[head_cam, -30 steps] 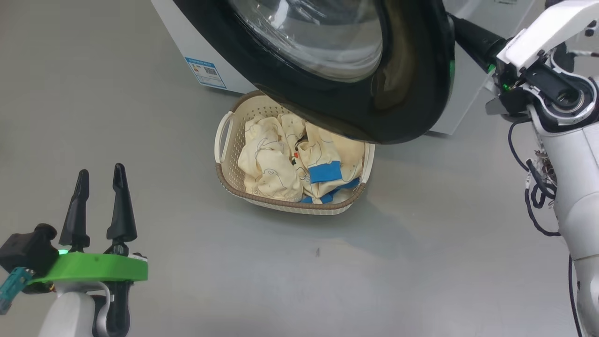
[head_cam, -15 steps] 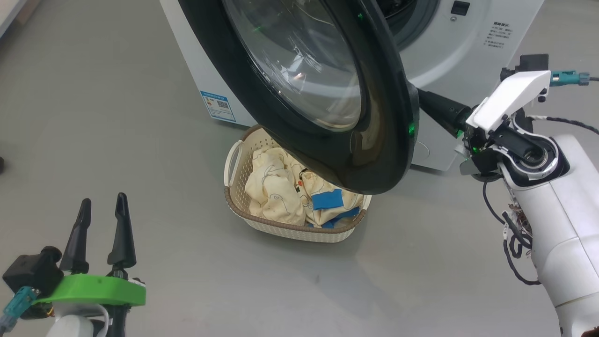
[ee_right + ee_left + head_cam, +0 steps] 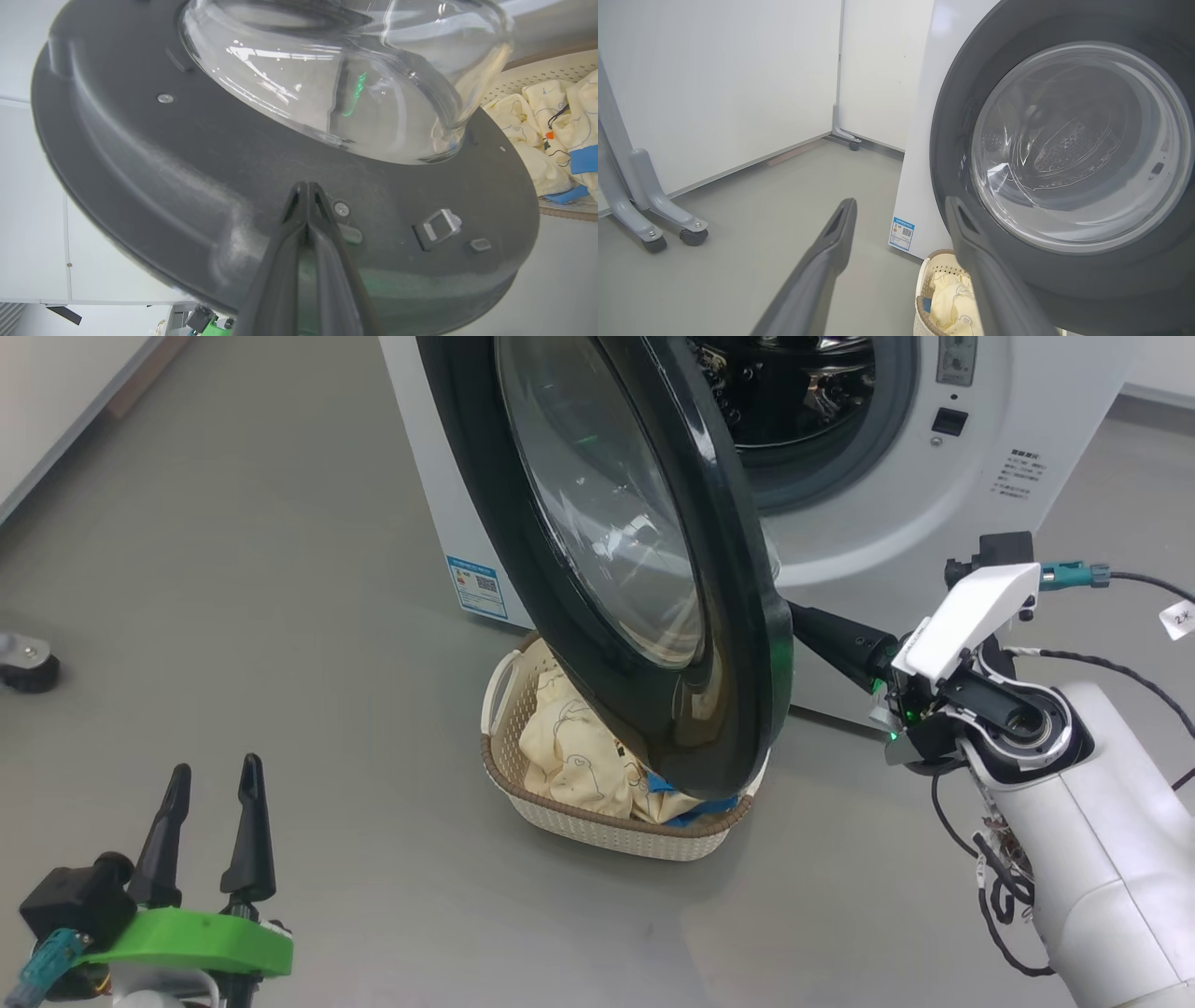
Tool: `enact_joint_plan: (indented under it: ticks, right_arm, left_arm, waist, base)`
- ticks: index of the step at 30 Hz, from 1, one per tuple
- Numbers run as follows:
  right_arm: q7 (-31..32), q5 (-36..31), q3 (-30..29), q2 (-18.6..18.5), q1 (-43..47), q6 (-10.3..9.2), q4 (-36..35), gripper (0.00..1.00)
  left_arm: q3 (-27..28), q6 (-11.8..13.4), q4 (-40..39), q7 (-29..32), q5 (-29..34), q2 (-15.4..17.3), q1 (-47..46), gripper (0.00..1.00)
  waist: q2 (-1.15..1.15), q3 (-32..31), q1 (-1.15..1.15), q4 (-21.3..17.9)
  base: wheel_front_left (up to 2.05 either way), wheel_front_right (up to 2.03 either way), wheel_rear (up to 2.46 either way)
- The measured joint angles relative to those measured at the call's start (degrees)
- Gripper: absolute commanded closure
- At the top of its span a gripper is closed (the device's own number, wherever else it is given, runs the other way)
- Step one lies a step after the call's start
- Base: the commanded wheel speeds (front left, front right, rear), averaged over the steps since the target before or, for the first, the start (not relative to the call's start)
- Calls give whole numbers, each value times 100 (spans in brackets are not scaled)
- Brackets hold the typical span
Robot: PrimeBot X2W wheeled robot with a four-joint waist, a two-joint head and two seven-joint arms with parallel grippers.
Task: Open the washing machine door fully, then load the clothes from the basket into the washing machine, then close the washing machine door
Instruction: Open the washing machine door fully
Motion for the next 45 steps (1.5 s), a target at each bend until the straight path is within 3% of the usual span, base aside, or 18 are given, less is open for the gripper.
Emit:
enact_joint_plan:
  ticks: [21, 45]
  right_arm:
    - [96, 146, 211, 366, 496, 0, -352, 100]
    - [175, 144, 316, 479, 495, 0, -356, 100]
  left_arm:
    - [1, 0, 51, 0, -1, 146, 136, 0]
    - [105, 0, -29, 0, -1, 182, 191, 0]
  waist:
    - [0, -248, 0, 769]
    - [0, -226, 0, 808]
  base:
    - [0, 0, 0]
    - [0, 0, 0]
